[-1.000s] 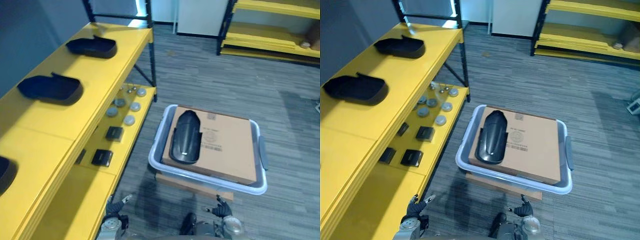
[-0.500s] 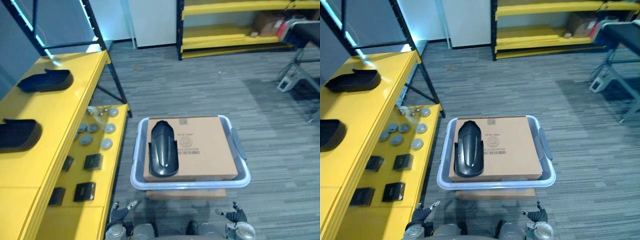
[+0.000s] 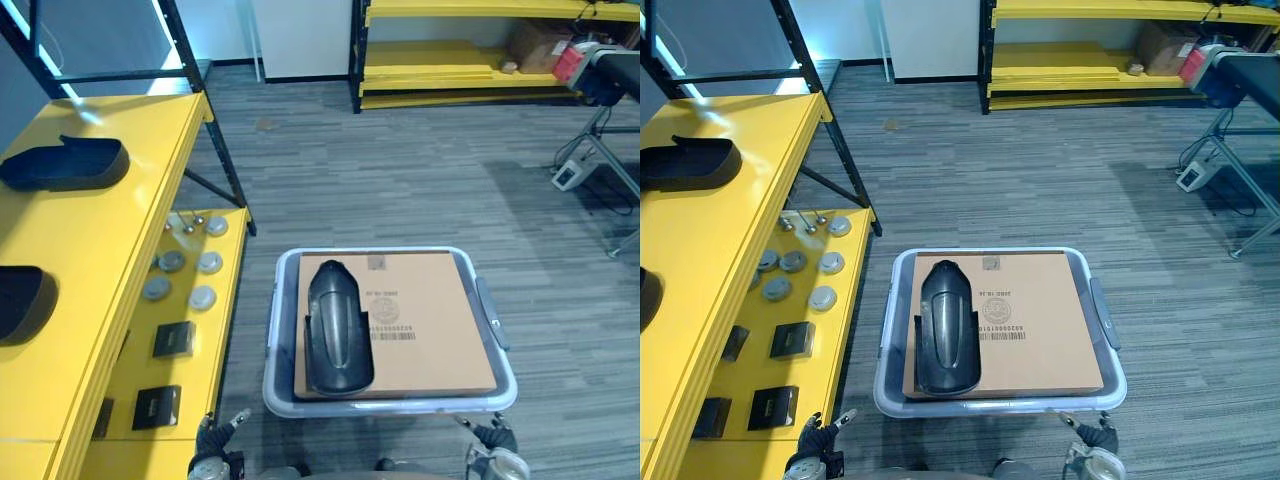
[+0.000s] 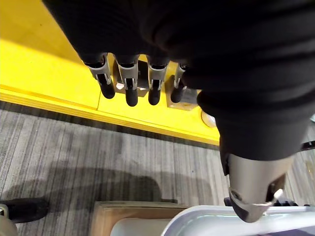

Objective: Walk over and take plastic housings, then place them on the shelf

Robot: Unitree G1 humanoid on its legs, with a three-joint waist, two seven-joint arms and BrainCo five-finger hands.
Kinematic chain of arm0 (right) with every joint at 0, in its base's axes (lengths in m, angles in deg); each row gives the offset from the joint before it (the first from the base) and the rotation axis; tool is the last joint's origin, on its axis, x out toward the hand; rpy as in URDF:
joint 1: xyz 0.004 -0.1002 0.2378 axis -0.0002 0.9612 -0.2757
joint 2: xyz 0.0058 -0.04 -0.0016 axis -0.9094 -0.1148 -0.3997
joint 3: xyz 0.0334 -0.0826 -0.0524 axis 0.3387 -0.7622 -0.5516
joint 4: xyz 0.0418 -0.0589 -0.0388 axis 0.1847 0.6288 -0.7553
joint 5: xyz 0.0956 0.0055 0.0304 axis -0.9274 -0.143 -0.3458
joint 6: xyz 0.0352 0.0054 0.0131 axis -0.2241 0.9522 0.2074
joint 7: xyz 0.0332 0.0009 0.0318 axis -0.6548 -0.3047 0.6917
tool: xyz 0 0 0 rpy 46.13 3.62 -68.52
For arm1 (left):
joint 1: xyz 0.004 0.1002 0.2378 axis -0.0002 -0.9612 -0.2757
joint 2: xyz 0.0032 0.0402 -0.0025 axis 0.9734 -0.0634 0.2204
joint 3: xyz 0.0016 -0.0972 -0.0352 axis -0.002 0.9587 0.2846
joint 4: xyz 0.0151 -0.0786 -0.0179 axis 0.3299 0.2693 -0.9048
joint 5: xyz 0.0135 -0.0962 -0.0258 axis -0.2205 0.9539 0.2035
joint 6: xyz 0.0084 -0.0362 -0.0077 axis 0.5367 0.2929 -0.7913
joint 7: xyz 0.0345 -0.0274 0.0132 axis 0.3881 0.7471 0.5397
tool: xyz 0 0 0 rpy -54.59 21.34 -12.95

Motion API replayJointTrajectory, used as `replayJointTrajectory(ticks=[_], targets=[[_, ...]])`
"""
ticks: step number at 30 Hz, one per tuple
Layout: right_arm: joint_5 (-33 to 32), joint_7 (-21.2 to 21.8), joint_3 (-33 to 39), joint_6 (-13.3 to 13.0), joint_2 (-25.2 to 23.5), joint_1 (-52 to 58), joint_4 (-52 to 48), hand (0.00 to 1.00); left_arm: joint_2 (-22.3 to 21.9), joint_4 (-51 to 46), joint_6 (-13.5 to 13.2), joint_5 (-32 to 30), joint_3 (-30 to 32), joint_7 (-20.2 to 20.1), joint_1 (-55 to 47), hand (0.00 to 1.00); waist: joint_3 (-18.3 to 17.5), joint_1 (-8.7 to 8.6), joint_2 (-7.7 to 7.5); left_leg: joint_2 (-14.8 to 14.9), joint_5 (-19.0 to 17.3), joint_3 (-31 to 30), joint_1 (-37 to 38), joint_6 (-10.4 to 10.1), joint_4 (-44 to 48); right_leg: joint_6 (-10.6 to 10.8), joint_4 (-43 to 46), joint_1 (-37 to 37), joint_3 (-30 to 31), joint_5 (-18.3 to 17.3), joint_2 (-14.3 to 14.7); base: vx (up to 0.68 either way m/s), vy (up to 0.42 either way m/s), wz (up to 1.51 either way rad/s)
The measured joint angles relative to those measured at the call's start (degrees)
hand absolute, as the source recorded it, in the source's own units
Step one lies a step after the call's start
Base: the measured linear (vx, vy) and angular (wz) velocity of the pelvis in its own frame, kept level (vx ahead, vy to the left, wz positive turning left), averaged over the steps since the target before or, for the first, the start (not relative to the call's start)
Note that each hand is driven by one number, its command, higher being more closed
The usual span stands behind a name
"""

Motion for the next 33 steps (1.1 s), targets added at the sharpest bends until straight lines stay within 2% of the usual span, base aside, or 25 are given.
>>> replayJointTrajectory(ticks=[5, 6, 9, 10, 11, 13, 16, 18, 23, 24, 25, 26, 27, 30, 33], targets=[[2.8, -3.3, 2.9, -1.1, 2.2, 1.0, -20.2, 0.0, -0.1, -1.2, -0.1, -0.1, -0.1, -0.2, -0.6, 0.0, -1.2, -0.36, -1.16, -0.8, 0.0, -0.3, 0.0, 0.0, 1.4, 0.1, -0.1, 0.6, -0.3, 0.1, -0.9, 0.06, 0.023, 0.07], [3.2, -3.3, 2.6, -1.5, 2.1, 1.0, -21.7, 0.0, -0.1, -1.2, -0.1, -0.1, -0.1, -0.2, -0.8, 0.0, -1.4, -0.37, -1.31, -0.9, 0.0, -0.4, -0.2, 0.0, 1.9, 0.1, -0.1, 0.7, -0.3, 0.1, -1.0, 0.09, -0.013, 0.05], [4.5, -3.3, -1.9, -2.5, 1.9, 0.9, -29.5, 0.0, -0.3, -1.1, -0.1, -0.1, -0.5, -0.8, -1.5, 0.0, -1.6, -0.25, -2.45, -1.9, -0.2, -1.1, -3.3, -0.1, 9.3, -0.1, 0.0, 2.0, -0.4, 0.4, -2.7, 0.08, -0.016, 0.15], [5.5, -2.9, -4.4, -2.8, 1.6, 0.6, -31.1, 0.0, -0.5, -0.8, -0.5, -0.1, -0.7, -1.0, -2.0, 0.0, -1.3, 0.11, -3.34, -2.6, -1.8, -1.6, -3.6, -0.2, 6.7, 0.0, 0.0, 2.6, 0.2, 0.4, -3.6, 0.05, 0.019, 0.21], [6.4, -2.7, -7.1, -3.1, 2.0, -0.2, -32.4, 0.0, -1.2, -0.7, -0.8, -0.1, -1.6, -1.1, -2.8, 0.0, -2.1, -0.39, -1.61, -1.5, 2.6, -2.7, -2.4, 0.1, -0.5, 0.2, 0.2, 2.3, -0.3, 0.3, -2.3, 0.06, 0.028, 0.15], [7.3, -1.6, -12.7, -3.4, 1.8, -1.1, -33.5, 0.0, -0.9, -1.0, -1.0, -0.1, -2.6, -1.0, -3.0, 0.0, -2.3, 0.24, -1.01, -1.7, 2.9, -3.1, -2.0, 0.4, -1.7, 0.3, 0.2, 2.2, -0.5, 0.2, -2.3, 0.08, 0.019, 0.18], [9.7, 1.0, -22.9, -4.1, -0.3, -2.9, -33.5, 0.0, 0.6, -1.1, -1.1, -0.2, -3.6, -1.1, -3.0, 0.0, -1.4, 1.45, -3.02, -1.5, 2.9, -3.9, -2.5, 0.4, -0.9, 0.3, 0.4, 2.3, -0.6, 0.2, -2.3, 0.04, -0.012, 0.2], [11.8, 2.1, -25.2, -4.8, -1.5, -3.5, -32.3, 0.0, 0.5, -1.1, -1.1, -0.2, -4.5, -1.1, -2.6, 0.0, -1.4, 1.99, -3.49, -1.5, 2.9, -5.7, -3.6, 0.4, 0.0, 0.3, 0.6, 2.5, -1.1, 0.2, -2.2, 0.06, -0.045, 0.44], [16.1, 2.2, -28.0, -3.4, -2.5, -4.0, -24.7, 0.0, 0.3, -1.2, -1.2, -0.2, -6.3, -1.0, -2.5, 0.0, -0.7, 3.13, -2.56, -0.5, 2.9, -8.8, -3.8, 0.4, 1.1, 0.5, 4.8, 2.3, -3.0, 0.1, -1.3, 0.08, -0.032, 0.36], [18.1, 2.8, -29.3, -2.8, -2.5, -3.5, -23.4, 0.0, -0.3, -1.2, -1.2, -0.4, -6.9, -1.0, -2.1, 0.0, 0.0, 3.02, -1.73, 0.6, 2.9, -9.7, -3.7, 0.4, 1.8, 1.1, 9.0, 0.7, -3.4, -0.9, -1.1, 0.05, -0.036, 0.29], [18.8, 3.3, -30.0, -2.5, -2.5, -3.4, -22.7, 0.0, -0.7, -1.2, -1.2, -0.6, -6.9, -0.9, -1.8, 0.0, 0.3, 3.03, -1.14, 0.9, 2.9, -10.0, -3.7, 0.4, 2.0, 1.5, 8.7, 0.4, -3.3, -3.7, -0.6, 0.0, -0.044, 0.29], [20.2, 3.6, -31.9, -2.3, -2.7, -2.9, -21.6, 0.0, -0.5, -1.1, -1.3, -0.7, -6.9, -0.9, -1.7, 0.0, 0.2, 3.28, -1.87, 0.6, 2.9, -10.2, -4.1, 0.4, 2.3, 1.2, 2.6, 0.9, -2.9, -3.1, 0.1, -0.02, -0.07, 0.21], [21.6, 3.9, -32.7, -2.2, -3.2, -3.1, -21.1, 0.0, -0.1, -1.0, -1.3, -0.8, -6.9, -0.9, -1.3, 0.0, 0.6, 3.27, -4.03, -0.5, 2.8, -10.5, -4.3, 0.2, 2.2, 1.2, 0.3, 0.8, -2.7, -0.6, -0.7, -0.02, -0.11, 0.36], [25.5, 4.2, -32.6, -0.9, -3.7, -3.7, -18.5, 0.0, -1.2, -0.9, -1.3, -0.8, -8.0, -1.0, -0.1, 0.0, 1.5, 3.19, -3.08, 0.3, 2.3, -11.3, -5.0, -0.3, 1.8, 1.6, -0.9, 1.4, -3.2, -1.1, -0.2, 0.0, -0.089, 0.17], [28.9, 2.0, -32.3, 1.3, -4.0, -3.6, -15.7, 0.0, -1.6, -0.7, -1.3, -0.8, -8.1, -0.8, -0.2, 0.0, 1.4, 3.03, -2.14, 0.9, 2.4, -11.4, -4.9, -0.5, 1.2, 1.6, -1.0, 1.4, -3.5, -1.1, 0.4, -0.03, -0.049, 0.04]])
